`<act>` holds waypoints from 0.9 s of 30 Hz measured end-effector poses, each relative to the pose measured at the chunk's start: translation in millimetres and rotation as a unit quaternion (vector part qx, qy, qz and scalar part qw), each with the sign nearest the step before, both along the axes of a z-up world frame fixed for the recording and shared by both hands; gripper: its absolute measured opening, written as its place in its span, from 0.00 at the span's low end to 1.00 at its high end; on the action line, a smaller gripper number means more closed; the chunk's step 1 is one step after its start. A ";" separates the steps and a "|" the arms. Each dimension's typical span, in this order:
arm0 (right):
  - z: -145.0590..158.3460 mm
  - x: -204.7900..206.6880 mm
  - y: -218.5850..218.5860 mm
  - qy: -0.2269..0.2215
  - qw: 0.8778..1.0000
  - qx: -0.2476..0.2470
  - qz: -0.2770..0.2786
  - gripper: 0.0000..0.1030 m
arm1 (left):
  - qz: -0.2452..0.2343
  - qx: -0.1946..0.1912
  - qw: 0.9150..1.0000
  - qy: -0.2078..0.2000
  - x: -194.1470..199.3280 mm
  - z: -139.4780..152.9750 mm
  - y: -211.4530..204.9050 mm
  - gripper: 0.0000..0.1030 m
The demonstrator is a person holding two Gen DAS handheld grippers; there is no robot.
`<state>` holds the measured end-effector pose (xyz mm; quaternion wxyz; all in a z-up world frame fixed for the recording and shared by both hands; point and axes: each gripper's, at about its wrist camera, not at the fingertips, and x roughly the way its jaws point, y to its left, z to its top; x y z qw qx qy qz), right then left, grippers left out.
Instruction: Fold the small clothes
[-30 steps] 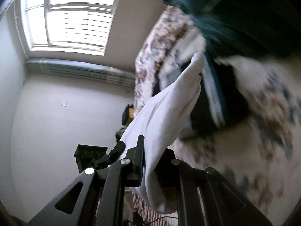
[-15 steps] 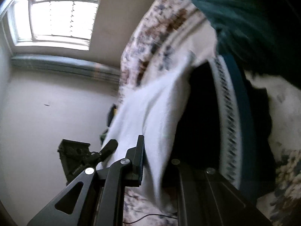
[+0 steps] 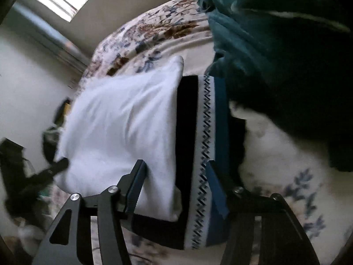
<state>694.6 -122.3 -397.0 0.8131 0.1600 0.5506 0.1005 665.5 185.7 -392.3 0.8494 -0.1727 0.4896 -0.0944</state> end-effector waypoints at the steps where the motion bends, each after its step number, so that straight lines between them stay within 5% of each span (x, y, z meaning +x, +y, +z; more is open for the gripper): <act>1: 0.5 -3.1 2.6 0.002 1.000 -0.018 -0.001 0.57 | 0.009 0.018 1.000 0.003 -1.6 -0.6 -0.9 0.63; 3: 2.4 -6.4 7.6 0.008 0.999 -0.041 -0.005 0.61 | 0.022 0.044 0.999 0.006 -4.8 1.3 -4.0 0.64; 8: 25.6 -18.4 29.7 -0.011 0.987 -0.162 -0.021 0.98 | 0.044 0.146 0.988 0.003 -20.2 19.3 -26.6 0.80; 10: 38.0 -32.0 33.9 -0.020 0.980 -0.194 -0.030 0.98 | 0.045 0.185 0.982 0.004 -28.9 26.5 -37.4 0.90; 14: 62.4 -60.0 35.7 -0.045 0.967 -0.243 -0.052 0.98 | 0.045 0.227 0.973 -0.008 -52.2 44.7 -51.6 0.91; 27: 205.6 -180.0 36.8 -0.114 0.955 -0.261 -0.086 0.98 | 0.056 0.217 0.973 -0.051 -149.0 157.3 -75.2 0.91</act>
